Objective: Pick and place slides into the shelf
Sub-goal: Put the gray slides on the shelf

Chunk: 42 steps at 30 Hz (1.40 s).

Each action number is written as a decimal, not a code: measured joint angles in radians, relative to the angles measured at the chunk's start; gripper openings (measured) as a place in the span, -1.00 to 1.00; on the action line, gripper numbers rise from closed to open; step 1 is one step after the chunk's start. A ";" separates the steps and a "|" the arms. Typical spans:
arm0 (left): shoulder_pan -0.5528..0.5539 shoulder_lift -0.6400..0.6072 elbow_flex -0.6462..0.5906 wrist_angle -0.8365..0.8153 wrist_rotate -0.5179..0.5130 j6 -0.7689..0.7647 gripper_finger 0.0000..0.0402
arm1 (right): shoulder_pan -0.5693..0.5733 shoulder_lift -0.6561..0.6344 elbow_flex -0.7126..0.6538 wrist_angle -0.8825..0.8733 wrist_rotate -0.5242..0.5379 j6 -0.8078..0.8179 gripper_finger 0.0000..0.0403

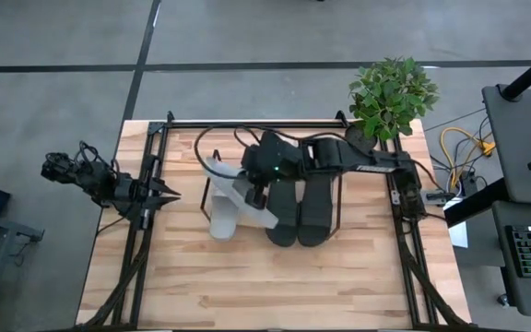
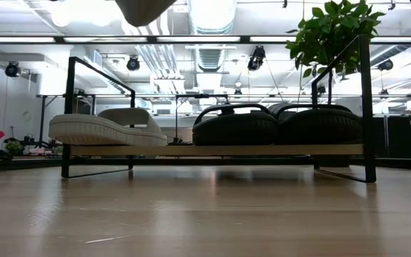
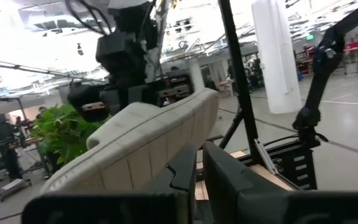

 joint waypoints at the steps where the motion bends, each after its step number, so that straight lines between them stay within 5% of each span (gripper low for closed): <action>1: -0.001 -0.001 0.000 0.000 0.003 0.000 -0.93 | -0.006 -0.002 0.000 -0.014 -0.004 0.002 -0.96; 15: -0.001 -0.006 0.000 0.000 0.000 0.001 -0.93 | -0.041 0.001 -0.005 -0.236 0.026 0.099 -0.96; 32: -0.001 -0.009 0.000 -0.006 0.000 0.001 -0.93 | 0.079 0.198 -0.008 -0.283 0.575 0.390 -0.96; 42: -0.001 -0.009 0.000 -0.008 0.000 0.001 -0.93 | 0.081 0.294 -0.008 -0.347 0.619 0.566 -0.96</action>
